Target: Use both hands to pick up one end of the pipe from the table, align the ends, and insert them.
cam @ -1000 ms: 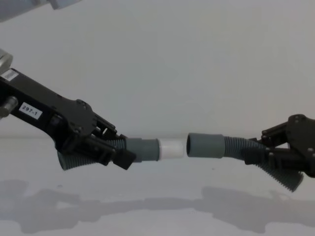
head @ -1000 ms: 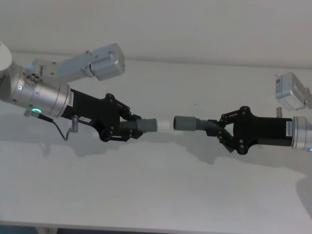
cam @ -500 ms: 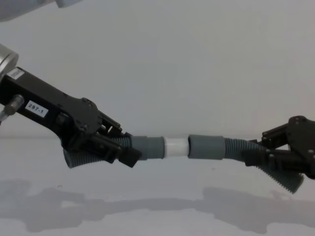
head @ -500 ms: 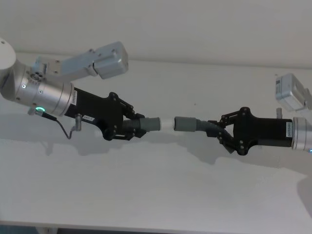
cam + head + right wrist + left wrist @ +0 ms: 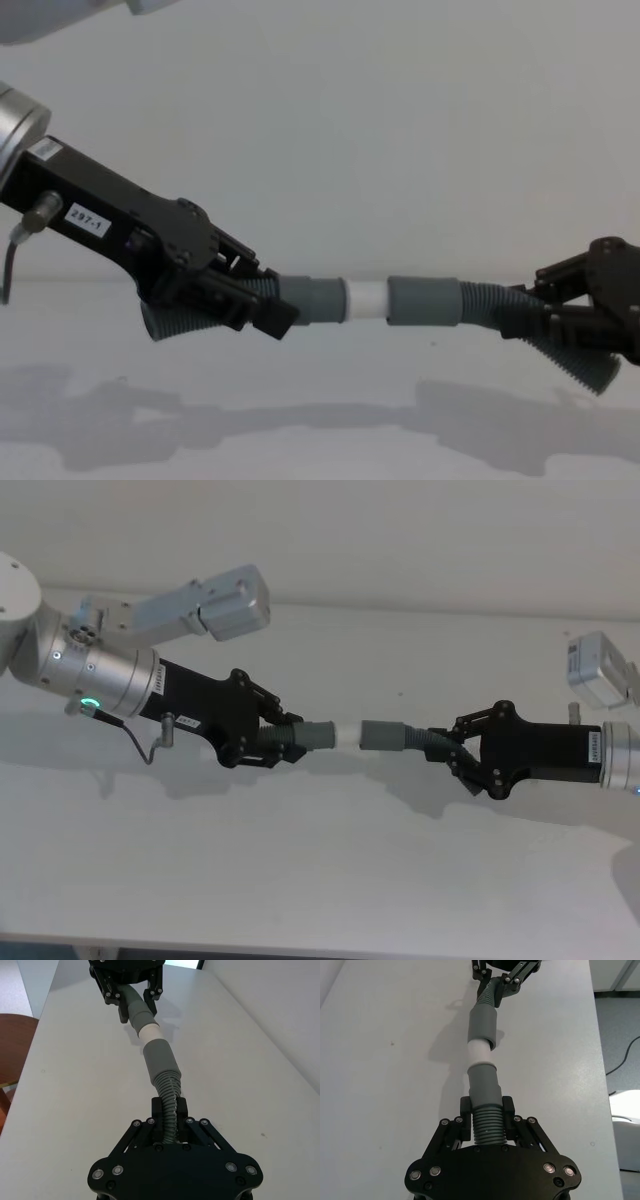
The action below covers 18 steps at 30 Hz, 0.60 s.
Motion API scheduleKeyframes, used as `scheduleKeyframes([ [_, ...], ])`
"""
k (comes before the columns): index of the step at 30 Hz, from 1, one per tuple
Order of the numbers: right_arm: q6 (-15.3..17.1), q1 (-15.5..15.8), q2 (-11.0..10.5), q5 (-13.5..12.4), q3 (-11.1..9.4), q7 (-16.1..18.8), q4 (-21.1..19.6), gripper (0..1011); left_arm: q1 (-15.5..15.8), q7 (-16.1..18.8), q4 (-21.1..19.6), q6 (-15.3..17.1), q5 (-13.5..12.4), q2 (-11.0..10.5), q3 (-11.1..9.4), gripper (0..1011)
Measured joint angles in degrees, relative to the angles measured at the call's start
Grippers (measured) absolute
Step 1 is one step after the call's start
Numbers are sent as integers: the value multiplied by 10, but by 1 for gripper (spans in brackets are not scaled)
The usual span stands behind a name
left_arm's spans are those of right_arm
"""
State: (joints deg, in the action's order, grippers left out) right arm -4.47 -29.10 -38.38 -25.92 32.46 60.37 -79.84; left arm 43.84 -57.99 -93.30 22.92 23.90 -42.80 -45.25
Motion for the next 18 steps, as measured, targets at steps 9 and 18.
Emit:
scheduleKeyframes([
  [9,-1,0,-2,-5,2,-3,0,155,4,-4,0,-1,5,1,-6,353],
  [18,-3,-1,-2,-10,5,-5,0,155,5,-7,-5,-1,12,2,-10,353],
])
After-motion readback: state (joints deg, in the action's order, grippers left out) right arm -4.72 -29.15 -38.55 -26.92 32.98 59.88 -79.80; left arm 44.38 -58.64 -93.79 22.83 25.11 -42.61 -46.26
